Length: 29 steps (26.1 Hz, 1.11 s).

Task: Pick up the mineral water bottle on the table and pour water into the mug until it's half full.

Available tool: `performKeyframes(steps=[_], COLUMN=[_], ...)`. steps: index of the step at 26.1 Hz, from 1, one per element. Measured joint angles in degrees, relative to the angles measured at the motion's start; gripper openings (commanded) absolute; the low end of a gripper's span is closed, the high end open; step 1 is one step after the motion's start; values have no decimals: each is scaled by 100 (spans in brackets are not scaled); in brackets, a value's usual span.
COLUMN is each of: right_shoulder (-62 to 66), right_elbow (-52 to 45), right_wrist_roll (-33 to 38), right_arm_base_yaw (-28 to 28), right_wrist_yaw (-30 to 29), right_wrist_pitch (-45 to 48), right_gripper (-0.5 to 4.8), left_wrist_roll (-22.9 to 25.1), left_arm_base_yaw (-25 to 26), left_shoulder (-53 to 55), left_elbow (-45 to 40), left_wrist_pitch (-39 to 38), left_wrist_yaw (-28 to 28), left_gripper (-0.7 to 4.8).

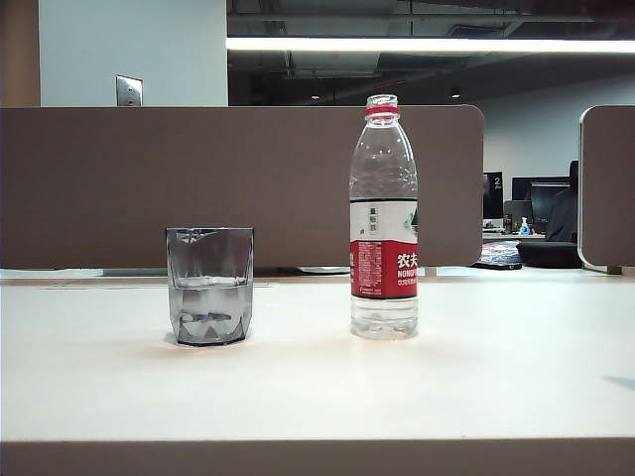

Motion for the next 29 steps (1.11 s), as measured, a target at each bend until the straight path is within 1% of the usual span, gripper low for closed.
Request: performKeyframes(steps=[2, 3, 7, 8, 9, 10, 13, 15, 18, 24, 29], right_shoulder=[-323, -713, -1512, -1639, -1790, -1858, -1893, -1893, -1893, -1893, -1895], right_elbow=[-289, -584, -1204, -1276, -1388, -1419, -1419, -1419, -1419, -1419, -1419], right_wrist_roll=[15, 22, 61, 63, 66, 70, 70, 70, 70, -7, -46], right_arm_base_yaw=[-385, -713, -1506, -1633, -1788, -1823, -1786, -1786, -1775, -1506, -1508], right_wrist_yaw=[-116, -142, -107, -101, 52, 203, 1069, 1261, 1281, 1287, 1287], right_wrist_pitch=[-15, -15, -15, -13, -2, -63, -181, -269, -269, -269, -269], right_gripper=[-5, -5, -5, -5, -5, -5, -5, -5, -5, -5, -5], left_wrist_roll=[0, 0, 0, 0, 0, 0, 0, 0, 0, 0, 0], left_arm_base_yaw=[0, 0, 0, 0, 0, 0, 0, 0, 0, 0, 0], left_shoulder=[0, -2, 0, -2, -2, 0, 0, -2, 0, 0, -2], left_elbow=[0, 0, 0, 0, 0, 0, 0, 0, 0, 0, 0], left_wrist_pitch=[0, 0, 0, 0, 0, 0, 0, 0, 0, 0, 0], left_wrist_yaw=[0, 0, 2, 0, 0, 0, -2, 0, 0, 0, 0], left_gripper=[-5, -5, -5, -5, -5, -5, -5, -5, -5, -5, -5])
